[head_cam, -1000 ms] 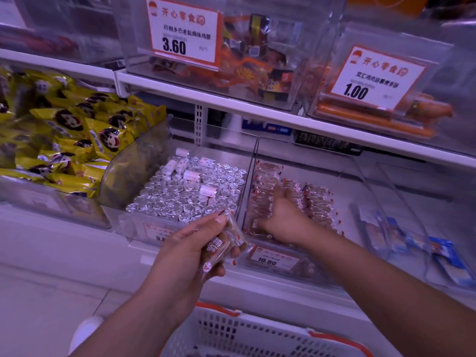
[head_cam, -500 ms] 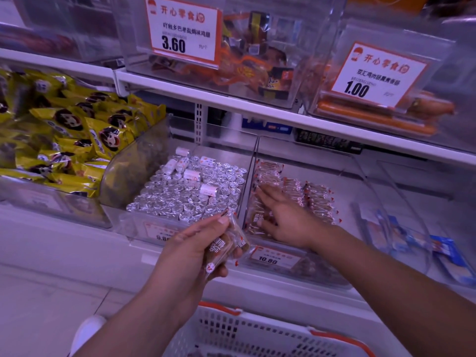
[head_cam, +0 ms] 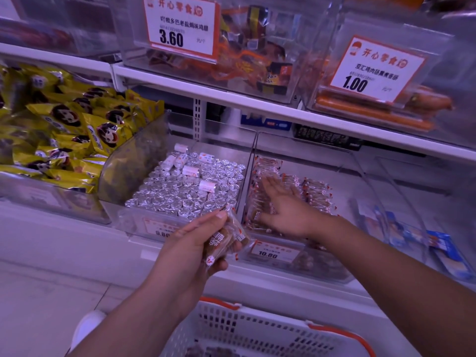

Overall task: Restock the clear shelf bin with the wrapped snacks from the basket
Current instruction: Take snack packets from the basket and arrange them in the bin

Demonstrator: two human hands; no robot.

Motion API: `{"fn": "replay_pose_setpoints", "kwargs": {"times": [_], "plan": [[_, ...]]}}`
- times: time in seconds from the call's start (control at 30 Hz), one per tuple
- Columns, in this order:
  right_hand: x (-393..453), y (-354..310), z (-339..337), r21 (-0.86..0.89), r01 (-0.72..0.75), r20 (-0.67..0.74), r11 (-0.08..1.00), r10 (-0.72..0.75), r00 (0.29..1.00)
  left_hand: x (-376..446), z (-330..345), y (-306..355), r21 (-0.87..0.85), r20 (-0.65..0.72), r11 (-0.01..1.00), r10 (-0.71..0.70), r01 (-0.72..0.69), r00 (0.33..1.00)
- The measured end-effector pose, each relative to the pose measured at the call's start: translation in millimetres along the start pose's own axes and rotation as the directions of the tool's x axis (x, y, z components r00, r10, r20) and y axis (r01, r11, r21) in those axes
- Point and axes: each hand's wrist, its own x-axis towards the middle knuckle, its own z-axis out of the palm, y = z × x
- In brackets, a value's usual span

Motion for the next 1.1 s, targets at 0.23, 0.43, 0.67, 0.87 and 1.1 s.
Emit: {"fn": "replay_pose_setpoints", "kwargs": {"times": [0.23,0.43,0.67,0.87,1.1], "plan": [[-85.7,-56.3,8.8,0.607,0.303,-0.483,0.735,0.038,0.875,-0.8,2.3,-6.5,0.013,0.055,1.000,-0.024,0.023,0.998],[-102.4,-67.3,27.8,0.894,0.066,-0.207,0.442,0.278,0.938,-4.5,7.0,-16.1,-0.006,0.119,0.999,-0.041,0.042,0.992],[-132.4,-78.6,6.7,0.971,0.120,-0.006,-0.207,0.480,0.877,-0.8,12.4,-28.1,-0.071,-0.062,0.985,0.151,-0.156,0.987],[-118.6,-124.3,37.2,0.987,-0.010,0.092,-0.160,0.513,0.853,-15.1,25.7,-41.0,0.074,-0.137,0.963,0.266,-0.258,0.954],[-115.7,-139.1,45.8,0.930,0.005,0.184,-0.367,0.478,0.859,-22.2,27.1,-48.9,0.335,-0.087,0.869,0.413,-0.364,0.907]]}}
